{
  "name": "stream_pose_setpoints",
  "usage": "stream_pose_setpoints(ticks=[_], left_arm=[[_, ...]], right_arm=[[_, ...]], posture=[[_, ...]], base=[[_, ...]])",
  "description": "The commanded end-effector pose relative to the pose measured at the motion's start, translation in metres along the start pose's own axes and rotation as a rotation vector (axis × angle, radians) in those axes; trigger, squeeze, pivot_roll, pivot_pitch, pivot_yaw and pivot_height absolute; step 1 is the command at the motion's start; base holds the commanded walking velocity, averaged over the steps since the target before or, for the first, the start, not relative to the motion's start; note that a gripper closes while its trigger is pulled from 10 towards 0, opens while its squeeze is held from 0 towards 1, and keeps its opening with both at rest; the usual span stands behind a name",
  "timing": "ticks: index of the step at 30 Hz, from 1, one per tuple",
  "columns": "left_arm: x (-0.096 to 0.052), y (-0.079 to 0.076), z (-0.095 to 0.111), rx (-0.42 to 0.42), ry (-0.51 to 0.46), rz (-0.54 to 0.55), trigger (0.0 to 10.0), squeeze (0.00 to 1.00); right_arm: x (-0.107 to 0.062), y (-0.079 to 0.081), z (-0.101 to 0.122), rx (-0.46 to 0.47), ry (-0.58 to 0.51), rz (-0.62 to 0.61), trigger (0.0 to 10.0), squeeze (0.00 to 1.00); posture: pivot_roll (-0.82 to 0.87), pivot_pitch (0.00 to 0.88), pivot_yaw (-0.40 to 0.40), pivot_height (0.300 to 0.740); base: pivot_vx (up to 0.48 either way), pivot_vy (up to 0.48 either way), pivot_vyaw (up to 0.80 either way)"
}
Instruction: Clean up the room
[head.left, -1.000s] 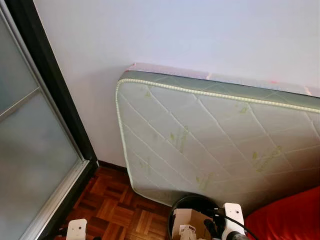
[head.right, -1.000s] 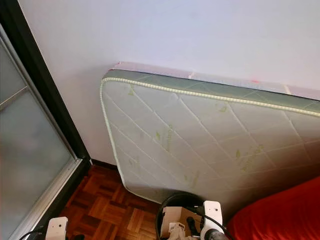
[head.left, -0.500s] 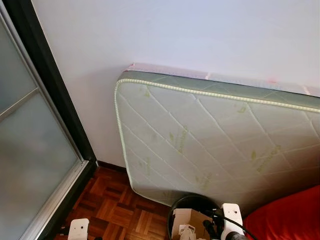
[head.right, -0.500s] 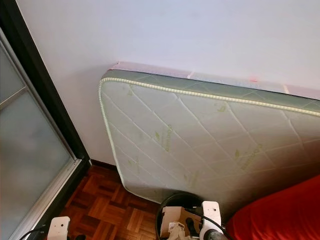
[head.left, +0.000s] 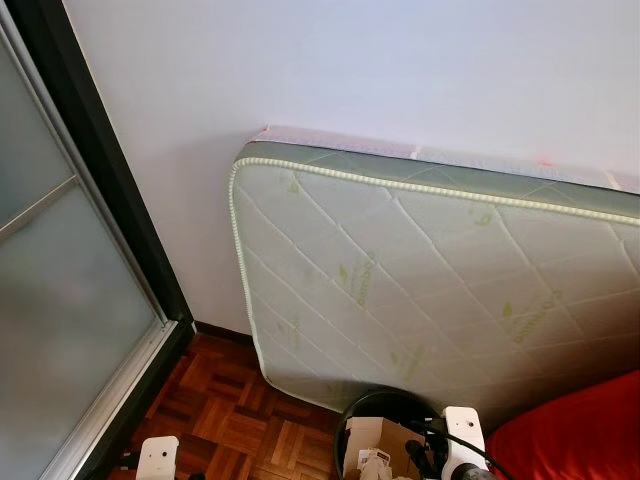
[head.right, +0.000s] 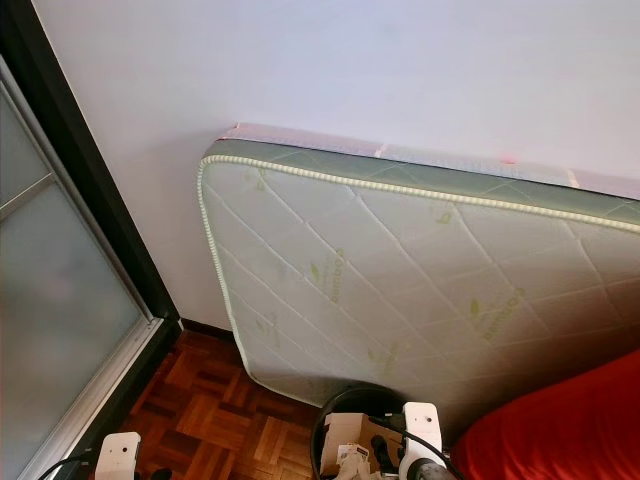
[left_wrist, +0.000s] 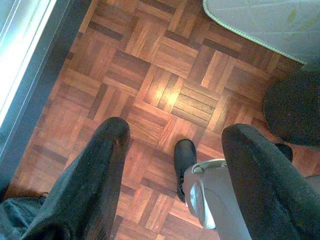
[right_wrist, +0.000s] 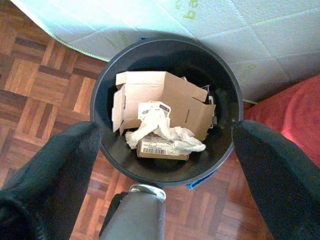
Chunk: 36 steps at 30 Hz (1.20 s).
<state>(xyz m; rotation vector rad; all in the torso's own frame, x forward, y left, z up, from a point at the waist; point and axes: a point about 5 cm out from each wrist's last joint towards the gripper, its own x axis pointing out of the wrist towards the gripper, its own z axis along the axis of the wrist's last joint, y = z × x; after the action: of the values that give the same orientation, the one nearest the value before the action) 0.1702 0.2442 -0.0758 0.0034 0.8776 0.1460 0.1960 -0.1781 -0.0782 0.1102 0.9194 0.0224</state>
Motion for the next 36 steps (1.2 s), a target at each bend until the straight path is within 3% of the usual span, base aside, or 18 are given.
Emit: stream_pose_setpoints(ticks=[1,25,36], left_arm=[[0.0002,-0.0028,-0.0028,0.006,0.022,-0.006,10.0,0.00],[0.0014,-0.0063,-0.0005,-0.001,0.017,-0.008,10.0,0.00],[0.0017,-0.0073,-0.0002,0.003,0.020,-0.010,10.0,0.00]], right_arm=[[-0.0003,-0.0004,-0.0026,-0.004,0.016,0.002,10.0,0.00],[0.0000,-0.0005,-0.0006,-0.003,0.013,0.007,10.0,0.00],[0.0001,-0.0001,-0.0004,-0.003,0.013,0.009,10.0,0.00]], posture=[[0.05,0.000,-0.031,0.740],[0.06,0.000,-0.032,0.740],[0.06,0.000,-0.031,0.740]], base=[[0.000,0.000,0.00],[0.000,0.000,0.00],[-0.312,0.000,0.00]])
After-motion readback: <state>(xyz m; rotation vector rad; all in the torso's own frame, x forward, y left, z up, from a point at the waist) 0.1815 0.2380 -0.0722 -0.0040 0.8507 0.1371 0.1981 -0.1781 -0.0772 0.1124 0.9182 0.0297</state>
